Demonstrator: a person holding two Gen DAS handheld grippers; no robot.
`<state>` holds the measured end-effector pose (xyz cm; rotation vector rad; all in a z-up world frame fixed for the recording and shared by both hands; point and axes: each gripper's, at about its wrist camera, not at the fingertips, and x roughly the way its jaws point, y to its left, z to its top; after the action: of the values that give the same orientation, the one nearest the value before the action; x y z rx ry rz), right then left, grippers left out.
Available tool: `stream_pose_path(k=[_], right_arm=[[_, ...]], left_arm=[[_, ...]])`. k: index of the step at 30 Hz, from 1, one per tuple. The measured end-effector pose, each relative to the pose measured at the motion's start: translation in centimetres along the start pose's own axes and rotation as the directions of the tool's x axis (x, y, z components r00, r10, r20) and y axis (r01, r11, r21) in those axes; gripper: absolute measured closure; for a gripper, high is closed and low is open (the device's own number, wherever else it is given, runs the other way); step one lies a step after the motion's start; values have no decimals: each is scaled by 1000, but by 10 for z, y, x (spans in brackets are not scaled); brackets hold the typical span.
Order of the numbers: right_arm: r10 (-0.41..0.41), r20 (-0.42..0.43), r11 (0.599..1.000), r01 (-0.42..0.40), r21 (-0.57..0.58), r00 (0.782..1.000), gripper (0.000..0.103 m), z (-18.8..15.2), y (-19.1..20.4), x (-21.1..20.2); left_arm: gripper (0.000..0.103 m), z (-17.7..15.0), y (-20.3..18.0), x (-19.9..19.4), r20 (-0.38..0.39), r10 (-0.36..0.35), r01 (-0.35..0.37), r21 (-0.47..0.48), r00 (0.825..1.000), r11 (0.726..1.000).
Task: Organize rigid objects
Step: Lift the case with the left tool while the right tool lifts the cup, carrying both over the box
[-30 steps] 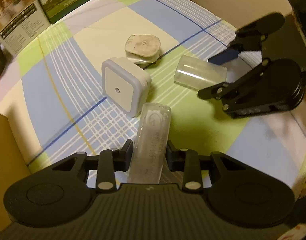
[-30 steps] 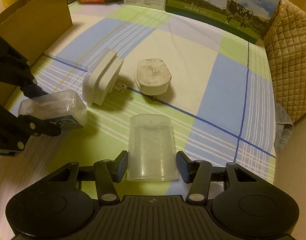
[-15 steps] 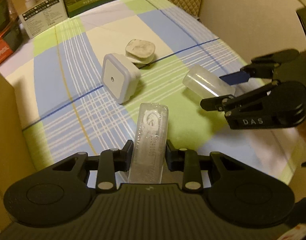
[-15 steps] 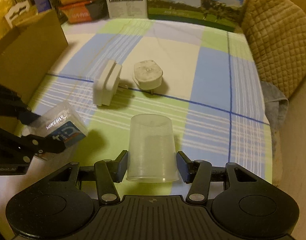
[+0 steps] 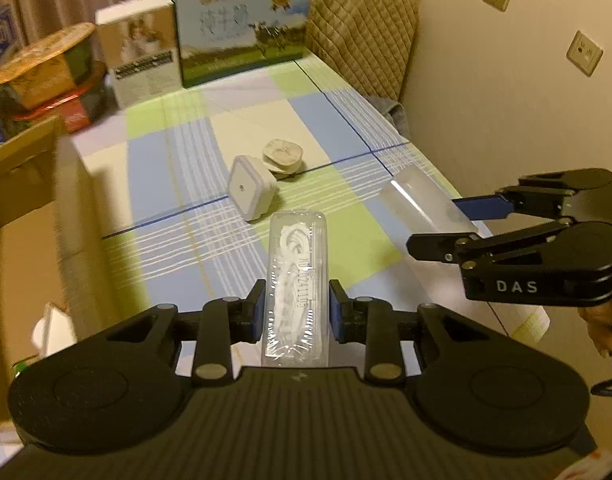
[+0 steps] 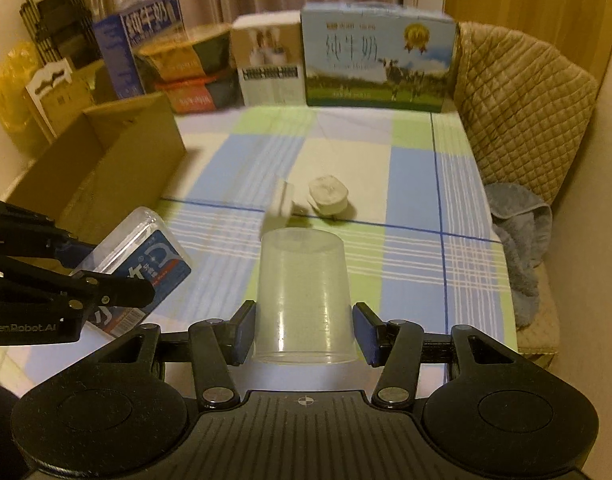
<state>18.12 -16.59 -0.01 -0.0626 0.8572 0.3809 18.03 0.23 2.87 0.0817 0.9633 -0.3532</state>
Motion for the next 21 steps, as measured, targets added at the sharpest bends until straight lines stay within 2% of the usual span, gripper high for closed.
stream_pose_path(k=[9,21], right_arm=[[23,36,1000,-23,-14,999,54,-11,33,-30],[46,55,997,-43,-62,997,54,-11,63,-39]], left_arm=[[77,-25,6,-44,64,22,-19,-55,998,998],[77,-39,20,-72,114,57,-47,-90,992,995]])
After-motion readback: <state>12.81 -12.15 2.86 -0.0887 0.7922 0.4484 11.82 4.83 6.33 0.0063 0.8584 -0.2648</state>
